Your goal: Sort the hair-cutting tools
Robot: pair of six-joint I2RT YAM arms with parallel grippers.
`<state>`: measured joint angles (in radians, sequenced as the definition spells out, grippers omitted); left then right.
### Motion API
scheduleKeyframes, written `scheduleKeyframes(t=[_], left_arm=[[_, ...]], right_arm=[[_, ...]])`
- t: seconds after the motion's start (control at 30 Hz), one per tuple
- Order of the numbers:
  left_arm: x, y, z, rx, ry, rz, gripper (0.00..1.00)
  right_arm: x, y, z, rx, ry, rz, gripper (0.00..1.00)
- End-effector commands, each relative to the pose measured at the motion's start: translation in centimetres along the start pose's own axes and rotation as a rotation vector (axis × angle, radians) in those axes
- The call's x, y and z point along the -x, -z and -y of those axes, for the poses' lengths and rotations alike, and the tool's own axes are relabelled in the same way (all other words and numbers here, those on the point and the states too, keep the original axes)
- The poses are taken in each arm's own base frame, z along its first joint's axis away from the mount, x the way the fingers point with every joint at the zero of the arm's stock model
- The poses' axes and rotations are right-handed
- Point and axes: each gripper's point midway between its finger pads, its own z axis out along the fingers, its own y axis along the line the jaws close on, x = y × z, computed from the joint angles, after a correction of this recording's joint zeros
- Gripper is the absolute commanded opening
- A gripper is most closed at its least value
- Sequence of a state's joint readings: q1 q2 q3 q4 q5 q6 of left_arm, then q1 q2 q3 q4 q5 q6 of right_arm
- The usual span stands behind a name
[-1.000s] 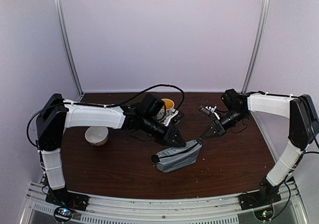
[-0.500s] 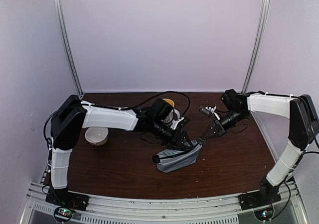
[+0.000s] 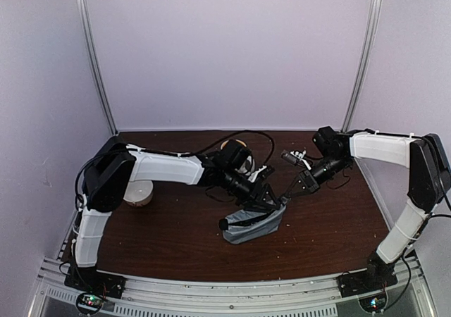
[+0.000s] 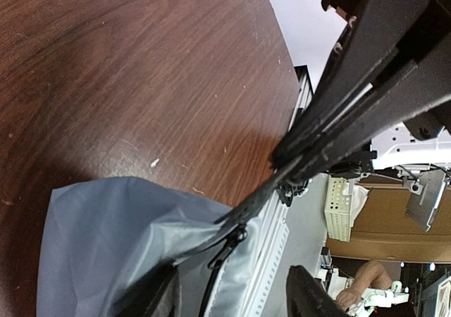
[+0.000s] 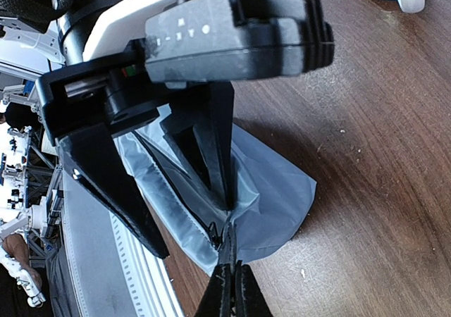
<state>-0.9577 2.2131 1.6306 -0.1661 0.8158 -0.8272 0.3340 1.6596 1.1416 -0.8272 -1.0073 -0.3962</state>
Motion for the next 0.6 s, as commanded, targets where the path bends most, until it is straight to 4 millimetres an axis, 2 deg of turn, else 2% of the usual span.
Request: scheduleKeyframes(t=[0.0, 0.23, 0.57], left_arm=[[0.77, -0.54, 0.82, -0.04, -0.022, 0.001, 0.54], [1.15, -0.8, 1.3, -0.071, -0.036, -0.003, 0.46], [1.2, -0.76, 1.46, -0.083, -0.038, -0.003, 0.27]], right_arm=[[0.43, 0.59, -0.64, 0.008, 0.019, 0.015, 0.0], [0.44, 0.51, -0.6, 0.012, 0.017, 0.015, 0.0], [0.45, 0.48, -0.51, 0.011, 0.014, 0.014, 0.0]])
